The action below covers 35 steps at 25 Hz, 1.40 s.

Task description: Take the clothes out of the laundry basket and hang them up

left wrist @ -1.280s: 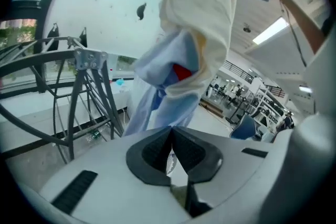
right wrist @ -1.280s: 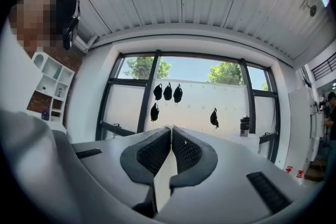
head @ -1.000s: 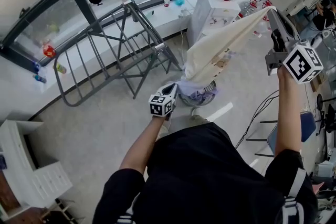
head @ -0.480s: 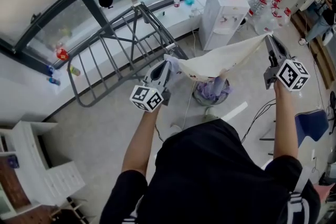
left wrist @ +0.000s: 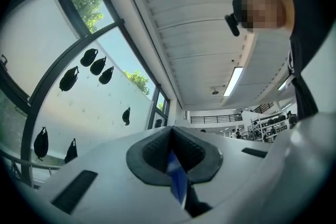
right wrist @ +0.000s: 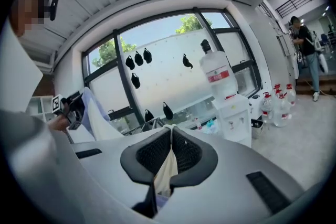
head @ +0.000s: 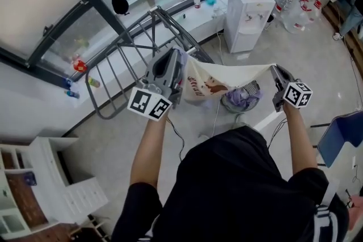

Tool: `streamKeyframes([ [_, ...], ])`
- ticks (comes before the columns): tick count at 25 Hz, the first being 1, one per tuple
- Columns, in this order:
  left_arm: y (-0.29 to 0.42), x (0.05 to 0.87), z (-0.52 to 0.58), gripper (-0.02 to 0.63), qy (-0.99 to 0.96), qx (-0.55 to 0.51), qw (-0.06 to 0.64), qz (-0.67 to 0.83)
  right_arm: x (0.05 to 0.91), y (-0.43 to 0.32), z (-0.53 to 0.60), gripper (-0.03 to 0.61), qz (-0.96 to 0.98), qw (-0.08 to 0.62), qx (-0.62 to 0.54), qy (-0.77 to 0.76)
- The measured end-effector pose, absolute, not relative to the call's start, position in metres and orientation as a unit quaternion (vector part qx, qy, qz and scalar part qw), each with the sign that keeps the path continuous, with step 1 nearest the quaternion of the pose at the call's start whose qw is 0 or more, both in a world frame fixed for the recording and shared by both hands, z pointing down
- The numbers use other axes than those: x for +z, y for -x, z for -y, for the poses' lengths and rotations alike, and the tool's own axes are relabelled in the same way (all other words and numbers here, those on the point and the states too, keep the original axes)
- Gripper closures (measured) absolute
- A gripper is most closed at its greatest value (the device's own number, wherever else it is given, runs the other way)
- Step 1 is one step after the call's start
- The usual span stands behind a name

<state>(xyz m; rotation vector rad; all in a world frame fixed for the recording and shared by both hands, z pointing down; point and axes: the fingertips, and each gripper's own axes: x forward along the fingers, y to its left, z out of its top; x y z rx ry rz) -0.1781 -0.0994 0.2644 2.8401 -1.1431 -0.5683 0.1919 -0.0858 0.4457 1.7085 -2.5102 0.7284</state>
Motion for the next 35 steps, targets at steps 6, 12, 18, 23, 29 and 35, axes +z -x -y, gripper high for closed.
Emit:
streamKeyframes([
  [6,0.196,0.229,0.089,0.609,-0.907,-0.19,-0.012,0.376,0.471,-0.156,0.079,0.571,0.825,0.034,0.234,-0.513],
  [12,0.232,0.215,0.08,0.609,-0.894,-0.195,-0.033,0.401,0.474,-0.12,0.083,0.489,0.848,0.077,0.218,-0.478],
  [18,0.257,0.204,0.075,0.609,-0.885,-0.195,-0.042,0.42,0.434,-0.056,0.096,0.409,0.897,0.127,0.144,-0.397],
  [23,0.275,0.2,0.072,0.61,-0.876,-0.191,-0.05,0.441,0.406,-0.023,0.09,0.382,0.926,0.244,0.008,-0.288],
  [29,0.302,0.19,0.072,0.609,-0.857,-0.212,-0.048,0.467,0.431,-0.045,0.082,0.383,0.914,0.282,0.025,-0.29],
  [35,0.318,0.183,0.069,0.609,-0.845,-0.2,-0.067,0.491,0.461,-0.063,0.057,0.383,0.905,0.33,0.103,-0.247],
])
